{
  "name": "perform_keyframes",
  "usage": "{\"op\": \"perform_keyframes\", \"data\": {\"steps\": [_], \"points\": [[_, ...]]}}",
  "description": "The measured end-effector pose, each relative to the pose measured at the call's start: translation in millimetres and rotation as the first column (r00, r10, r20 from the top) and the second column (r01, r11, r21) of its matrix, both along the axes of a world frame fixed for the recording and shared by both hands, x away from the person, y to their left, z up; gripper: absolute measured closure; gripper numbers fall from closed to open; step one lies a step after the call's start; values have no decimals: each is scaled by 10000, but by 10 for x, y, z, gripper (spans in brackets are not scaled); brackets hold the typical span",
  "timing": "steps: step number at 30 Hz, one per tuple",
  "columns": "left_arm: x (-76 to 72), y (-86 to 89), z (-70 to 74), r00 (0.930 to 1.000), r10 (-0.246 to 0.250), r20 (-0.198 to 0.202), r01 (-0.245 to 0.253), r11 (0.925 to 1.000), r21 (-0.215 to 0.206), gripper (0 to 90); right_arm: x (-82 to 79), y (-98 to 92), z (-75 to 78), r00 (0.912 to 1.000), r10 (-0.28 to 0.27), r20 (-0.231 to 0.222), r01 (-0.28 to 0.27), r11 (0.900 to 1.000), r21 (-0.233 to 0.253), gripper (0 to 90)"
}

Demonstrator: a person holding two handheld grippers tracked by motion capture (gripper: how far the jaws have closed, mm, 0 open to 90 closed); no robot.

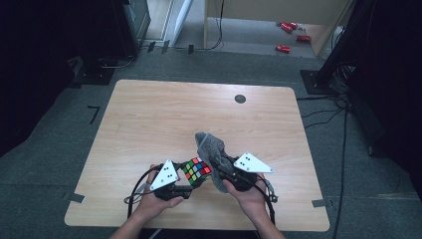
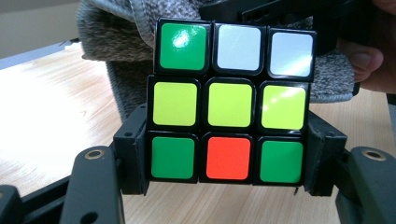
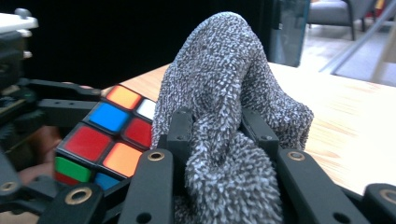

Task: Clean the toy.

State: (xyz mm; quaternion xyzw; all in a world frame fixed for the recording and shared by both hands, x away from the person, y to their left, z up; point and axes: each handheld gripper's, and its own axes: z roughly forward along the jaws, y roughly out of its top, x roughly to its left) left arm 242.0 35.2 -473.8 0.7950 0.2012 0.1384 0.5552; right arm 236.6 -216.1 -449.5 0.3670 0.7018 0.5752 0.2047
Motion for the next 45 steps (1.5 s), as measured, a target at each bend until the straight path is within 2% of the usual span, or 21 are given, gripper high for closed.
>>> {"op": "perform_keyframes", "data": {"steps": [2,4,6,8,9,11,12,14,16,18,21,24,26,29,32,35,37,40,42,44,45], "points": [[16,-18,-9,10000,33,-59,-31,9996,285,344,-30,10,37,10000,-81,35,80,9997,216,693],[12,-44,-29,9999,116,53,-119,9979,629,345,-107,63,118,9991,269,323,-285,9984,483,693],[-1,-55,-27,10000,20,48,-22,9986,530,345,-182,148,193,9955,731,610,-760,9960,467,692],[-24,-47,3,10000,-13,80,10,9996,289,345,-212,234,201,9929,1028,591,-1043,9943,233,687],[-35,-37,11,9998,27,203,-33,9996,275,345,-209,236,184,9926,1000,682,-1024,9942,332,688],[-45,-1,28,9997,-19,255,19,10000,22,345,-167,179,150,9953,844,468,-874,9940,654,690],[-40,23,43,9997,-35,226,39,9999,-152,345,-146,149,135,9971,662,382,-685,9956,633,690],[-23,37,49,9997,66,228,-61,9998,-211,345,-83,52,84,9997,203,108,-208,9983,538,691],[0,37,33,9998,145,157,-142,9997,-193,345,-38,-4,49,9996,-154,-249,166,9987,487,690],[6,20,14,9995,220,235,-222,9997,59,345,-45,-3,54,9984,-285,-485,318,9971,690,687],[-10,-22,-3,9993,144,332,-155,9994,311,344,-146,97,151,9998,203,25,-204,9957,907,683],[-29,-31,27,9997,69,241,-70,10000,39,344,-241,225,245,9948,842,575,-882,9935,714,669],[-43,-28,52,9995,190,259,-192,9998,76,345,-233,229,219,9943,822,686,-871,9935,728,663],[-55,-14,74,9990,265,358,-267,9996,48,344,-124,104,89,9995,313,105,-324,9919,1232,663],[-41,-12,60,9991,269,334,-267,9996,-74,344,-46,2,18,9994,-17,-359,60,9929,1190,663],[-8,-18,16,9991,303,283,-307,9994,147,344,-51,-10,54,9997,-58,-228,83,9939,1099,663],[13,-23,-27,9992,371,150,-375,9988,301,344,-112,46,131,9993,371,66,-376,9909,1292,662],[8,-24,-24,9995,299,114,-302,9993,211,344,-189,180,195,9952,927,320,-956,9901,1025,661],[-18,-28,2,9993,294,239,-299,9993,207,344,-189,223,169,9964,812,259,-828,9941,707,654],[-32,-3,15,9993,177,326,-177,9998,4,344,-153,178,136,9977,666,89,-672,9927,997,657],[-33,7,25,9994,149,324,-146,9998,-103,344,-116,134,106,9994,348,-78,-339,9953,912,657]]}}
